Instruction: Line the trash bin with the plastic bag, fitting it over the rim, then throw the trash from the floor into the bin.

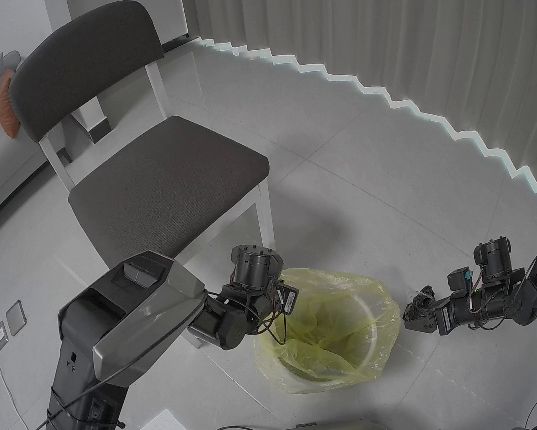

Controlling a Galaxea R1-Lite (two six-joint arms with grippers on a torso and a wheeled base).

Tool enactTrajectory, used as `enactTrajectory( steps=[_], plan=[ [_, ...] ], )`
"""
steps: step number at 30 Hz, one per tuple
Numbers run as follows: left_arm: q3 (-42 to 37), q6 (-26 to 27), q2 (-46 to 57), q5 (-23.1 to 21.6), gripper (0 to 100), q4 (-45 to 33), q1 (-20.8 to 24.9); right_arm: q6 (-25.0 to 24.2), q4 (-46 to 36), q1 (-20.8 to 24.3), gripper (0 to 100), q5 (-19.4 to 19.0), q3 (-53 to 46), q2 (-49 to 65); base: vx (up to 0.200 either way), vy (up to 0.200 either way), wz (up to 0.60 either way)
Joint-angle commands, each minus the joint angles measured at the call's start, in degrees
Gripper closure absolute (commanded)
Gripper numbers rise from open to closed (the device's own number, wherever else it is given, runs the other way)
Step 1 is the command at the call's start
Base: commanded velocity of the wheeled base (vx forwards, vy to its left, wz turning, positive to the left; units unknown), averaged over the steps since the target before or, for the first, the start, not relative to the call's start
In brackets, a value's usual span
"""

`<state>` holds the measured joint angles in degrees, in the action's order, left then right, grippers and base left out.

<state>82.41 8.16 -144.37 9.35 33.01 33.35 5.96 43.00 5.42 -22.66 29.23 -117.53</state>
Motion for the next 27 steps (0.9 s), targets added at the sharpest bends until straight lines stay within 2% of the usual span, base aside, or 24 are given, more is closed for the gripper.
enactTrajectory(
  steps=[1, 8, 13, 19, 27],
  plan=[
    [1.53, 0.02, -2.58, -0.12, 100, 0.03, -0.92, 0.1, 0.07, -0.15, 0, -0.01, 0.21, -0.86, 0.0, 0.0, 0.0],
    [1.79, -0.33, -4.43, -0.39, 100, 0.65, -0.48, 0.81, 0.16, -0.24, 0, -0.01, 0.21, -2.09, 0.0, 0.0, 0.0],
    [1.53, -4.64, -3.46, -0.65, 100, 0.03, 1.71, 0.89, 0.07, -0.24, 0, -0.01, 0.3, -2.35, 0.0, 0.0, 0.0],
    [-0.58, -6.84, -2.76, -0.65, 100, 0.03, 3.47, 1.69, 0.07, -0.24, 0, -0.01, 0.12, -2.97, 0.0, 0.0, 0.0],
    [-2.25, -7.54, -3.11, -0.65, 100, 0.56, 1.63, 1.86, 0.07, -0.24, 0, -0.01, -0.05, -3.06, 0.0, 0.0, 0.0]
  ],
)
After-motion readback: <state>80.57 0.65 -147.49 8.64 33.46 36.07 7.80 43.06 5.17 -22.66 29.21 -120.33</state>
